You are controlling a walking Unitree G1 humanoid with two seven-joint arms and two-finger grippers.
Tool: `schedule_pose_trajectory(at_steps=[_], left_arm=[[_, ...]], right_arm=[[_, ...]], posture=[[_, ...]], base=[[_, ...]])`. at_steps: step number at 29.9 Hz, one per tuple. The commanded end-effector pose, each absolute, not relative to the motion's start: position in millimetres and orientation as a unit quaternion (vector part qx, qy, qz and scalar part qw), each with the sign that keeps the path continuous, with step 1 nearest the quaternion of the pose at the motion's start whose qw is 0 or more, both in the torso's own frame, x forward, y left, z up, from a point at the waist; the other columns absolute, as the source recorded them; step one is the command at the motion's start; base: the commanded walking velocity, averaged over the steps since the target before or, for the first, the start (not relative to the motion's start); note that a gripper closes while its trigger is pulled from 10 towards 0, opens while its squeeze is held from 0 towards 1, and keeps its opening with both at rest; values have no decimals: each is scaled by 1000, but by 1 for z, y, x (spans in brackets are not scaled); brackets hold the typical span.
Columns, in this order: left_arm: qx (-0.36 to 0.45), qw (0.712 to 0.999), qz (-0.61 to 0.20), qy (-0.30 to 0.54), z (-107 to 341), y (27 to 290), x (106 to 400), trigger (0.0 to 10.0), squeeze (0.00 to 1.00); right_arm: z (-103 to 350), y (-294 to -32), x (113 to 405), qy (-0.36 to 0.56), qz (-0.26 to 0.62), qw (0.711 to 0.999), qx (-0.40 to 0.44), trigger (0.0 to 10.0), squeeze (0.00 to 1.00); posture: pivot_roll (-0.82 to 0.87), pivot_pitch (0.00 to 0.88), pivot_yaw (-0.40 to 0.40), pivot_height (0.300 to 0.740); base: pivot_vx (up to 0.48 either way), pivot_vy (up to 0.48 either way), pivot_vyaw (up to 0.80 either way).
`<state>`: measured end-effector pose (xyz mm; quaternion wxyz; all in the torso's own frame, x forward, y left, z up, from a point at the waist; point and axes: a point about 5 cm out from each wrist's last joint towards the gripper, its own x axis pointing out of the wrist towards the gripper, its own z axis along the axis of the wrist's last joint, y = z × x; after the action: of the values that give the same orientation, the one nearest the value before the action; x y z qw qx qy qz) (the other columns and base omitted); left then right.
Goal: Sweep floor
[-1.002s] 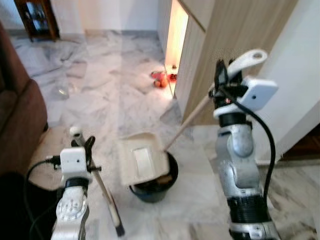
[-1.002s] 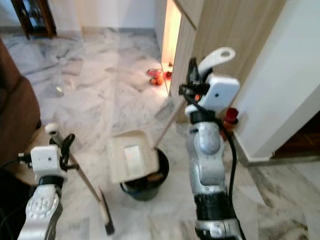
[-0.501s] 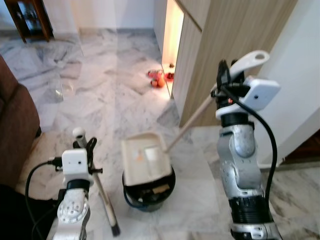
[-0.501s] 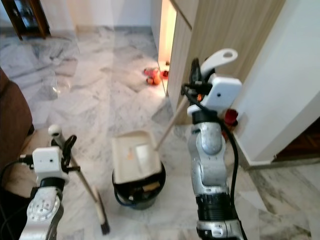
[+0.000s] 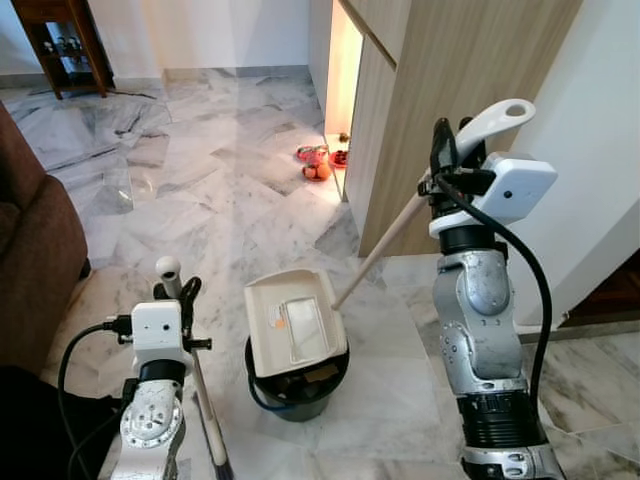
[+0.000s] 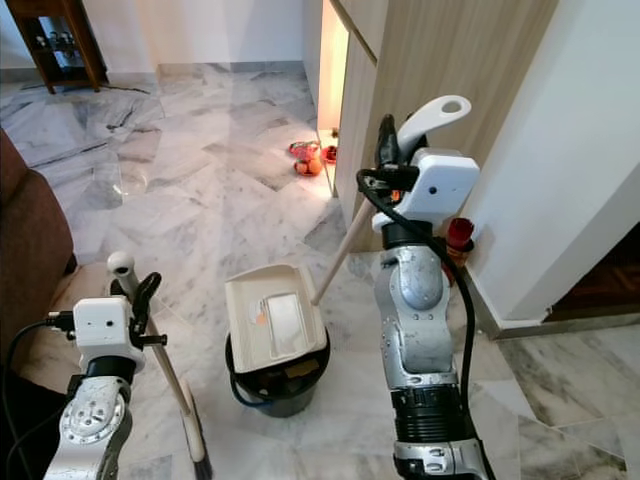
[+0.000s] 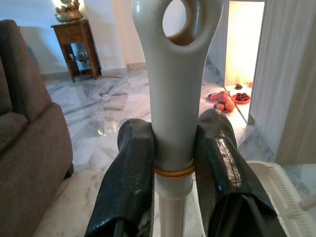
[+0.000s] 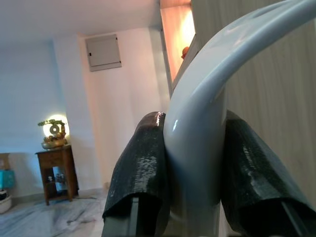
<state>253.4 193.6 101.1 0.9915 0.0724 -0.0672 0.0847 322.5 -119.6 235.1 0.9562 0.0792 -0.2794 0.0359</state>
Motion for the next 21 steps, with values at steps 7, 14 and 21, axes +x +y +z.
schedule_pose_trajectory(at_steps=[7, 14, 21], left_arm=[[74, 990, 74, -95, 112, 191, 255, 10000, 0], [72, 990, 73, -95, 112, 190, 255, 10000, 0], [71, 990, 72, -95, 112, 189, 255, 10000, 0]], right_arm=[[259, -100, 308, -348, 70, 932, 73, 10000, 0], [262, -79, 298, -380, 132, 916, -10, 10000, 0], [261, -65, 290, -403, 160, 898, -71, 10000, 0]], posture=[[149, 77, -27, 740], [145, 83, -27, 740], [144, 86, -28, 740]], base=[[0, 0, 0], [0, 0, 0], [0, 0, 0]])
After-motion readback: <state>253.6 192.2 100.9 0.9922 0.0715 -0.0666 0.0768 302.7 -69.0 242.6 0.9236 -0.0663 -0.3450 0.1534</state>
